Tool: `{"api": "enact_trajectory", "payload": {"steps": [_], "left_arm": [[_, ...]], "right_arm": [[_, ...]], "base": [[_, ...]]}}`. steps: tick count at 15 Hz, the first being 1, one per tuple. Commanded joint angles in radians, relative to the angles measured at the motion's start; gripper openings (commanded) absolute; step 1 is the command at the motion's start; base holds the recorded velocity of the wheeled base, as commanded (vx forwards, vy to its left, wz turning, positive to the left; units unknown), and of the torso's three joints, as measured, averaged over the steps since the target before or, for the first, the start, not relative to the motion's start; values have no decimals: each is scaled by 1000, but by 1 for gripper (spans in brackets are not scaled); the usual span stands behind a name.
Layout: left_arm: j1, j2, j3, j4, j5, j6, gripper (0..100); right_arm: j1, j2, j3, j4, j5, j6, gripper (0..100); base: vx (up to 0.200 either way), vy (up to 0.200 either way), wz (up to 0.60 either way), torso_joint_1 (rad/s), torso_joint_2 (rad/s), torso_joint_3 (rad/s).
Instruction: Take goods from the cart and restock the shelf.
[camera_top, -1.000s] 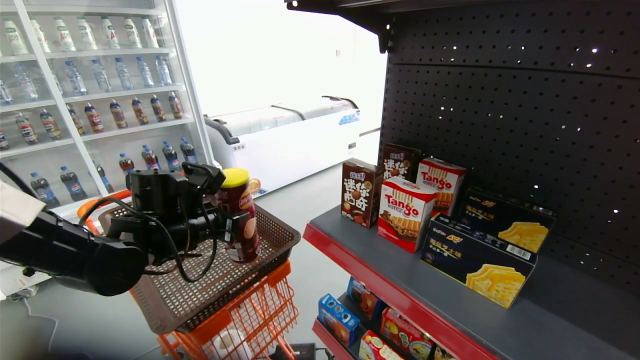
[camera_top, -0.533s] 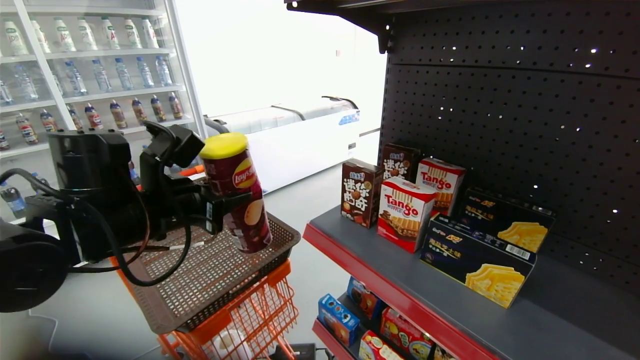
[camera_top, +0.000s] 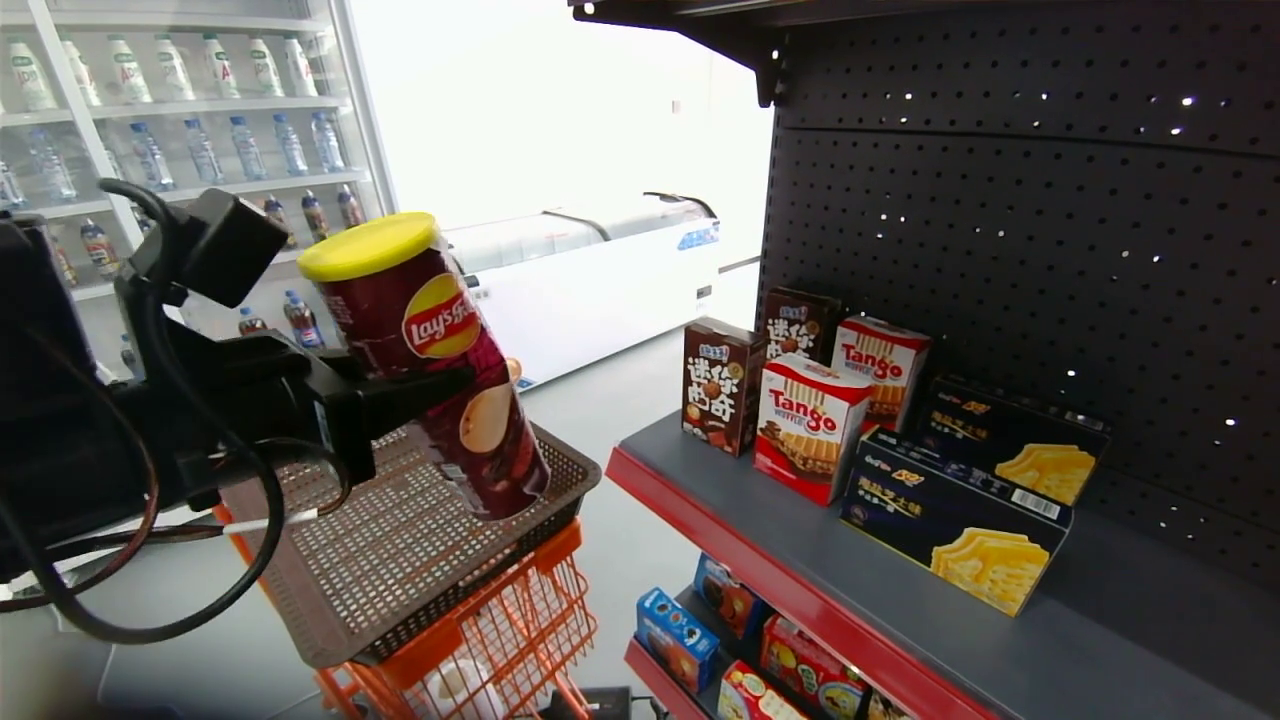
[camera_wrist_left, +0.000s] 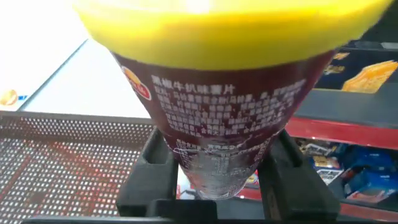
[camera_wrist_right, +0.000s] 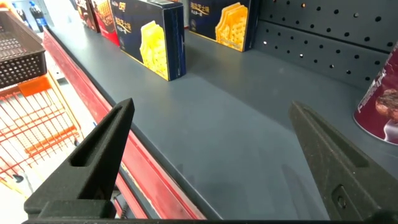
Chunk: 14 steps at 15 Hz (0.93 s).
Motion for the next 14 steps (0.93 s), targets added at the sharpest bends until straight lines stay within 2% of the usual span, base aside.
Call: {"api": "enact_trajectory", "payload": {"steps": [1,4,5,6,10,12,14], "left_arm": [[-2,-68,28,3,-7,-2,0],[-20,-90,41,5,-19,-20,0],[-56,-114,53,5,-29,-54,0],[-79,-131,62,9,-30,-56,0],[-99,-231,90,172,-36,-54,0],[-134,-285,102,282,-73,-54,0],[-166,-306,97,351,-99,-54,0]], "right_arm": [[0,0,0,0,1,0,100],[0,0,0,0,2,0,100],[0,0,0,0,1,0,100],[0,0,0,0,1,0,100],[0,0,0,0,2,0,100],[0,0,0,0,2,0,100],[0,0,0,0,2,0,100]], "base": [[0,0,0,0,0,0],[0,0,0,0,0,0],[0,0,0,0,0,0],[0,0,0,0,0,0],[0,0,0,0,0,0],[0,0,0,0,0,0],[0,0,0,0,0,0]]}}
